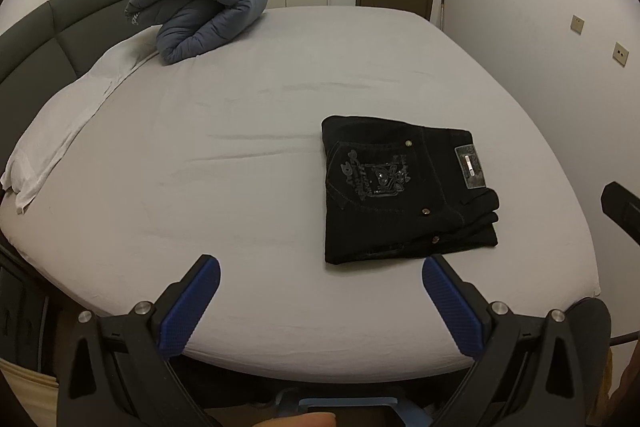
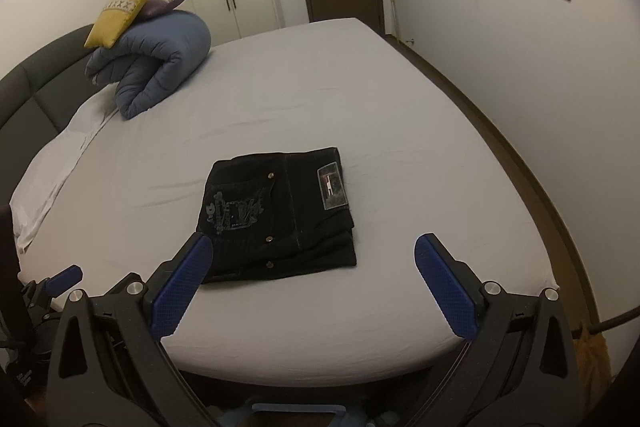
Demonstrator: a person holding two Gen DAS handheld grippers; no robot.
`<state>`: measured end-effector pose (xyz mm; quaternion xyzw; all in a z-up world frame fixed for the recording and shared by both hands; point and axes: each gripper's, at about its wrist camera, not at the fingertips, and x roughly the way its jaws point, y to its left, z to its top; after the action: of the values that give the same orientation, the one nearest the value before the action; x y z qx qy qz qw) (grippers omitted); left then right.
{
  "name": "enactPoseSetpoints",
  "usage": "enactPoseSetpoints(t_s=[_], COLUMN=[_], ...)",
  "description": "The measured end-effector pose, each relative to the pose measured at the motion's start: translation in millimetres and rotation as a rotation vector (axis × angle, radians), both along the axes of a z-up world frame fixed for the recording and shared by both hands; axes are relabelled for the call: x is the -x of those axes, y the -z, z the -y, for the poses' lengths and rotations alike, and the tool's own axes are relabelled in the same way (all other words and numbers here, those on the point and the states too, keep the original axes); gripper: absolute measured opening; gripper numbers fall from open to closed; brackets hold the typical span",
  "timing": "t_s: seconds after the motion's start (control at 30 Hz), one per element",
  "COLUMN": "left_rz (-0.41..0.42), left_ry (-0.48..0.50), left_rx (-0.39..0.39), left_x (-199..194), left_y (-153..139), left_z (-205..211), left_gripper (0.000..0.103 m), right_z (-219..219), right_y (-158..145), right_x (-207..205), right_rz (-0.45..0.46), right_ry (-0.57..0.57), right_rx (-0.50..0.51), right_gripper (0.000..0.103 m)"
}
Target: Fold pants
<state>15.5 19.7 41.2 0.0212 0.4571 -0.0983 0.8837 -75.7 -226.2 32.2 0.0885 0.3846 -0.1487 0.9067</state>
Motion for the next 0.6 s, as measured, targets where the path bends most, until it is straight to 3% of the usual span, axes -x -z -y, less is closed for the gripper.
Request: enactPoseSetpoints(t_s=[0.6], left_rz=[-0.039], left_ry=[-0.027], left_rx=[-0.004], left_x=[-12.5], left_y=[16.0], left_z=[-5.1], left_gripper=[0.103], right_z=[-13.0], right_y=[10.8], right_x=[-37.9], right_rz=[-0.053], right_ry=[-0.041], right_rx=[0.017], right_gripper=[0.103])
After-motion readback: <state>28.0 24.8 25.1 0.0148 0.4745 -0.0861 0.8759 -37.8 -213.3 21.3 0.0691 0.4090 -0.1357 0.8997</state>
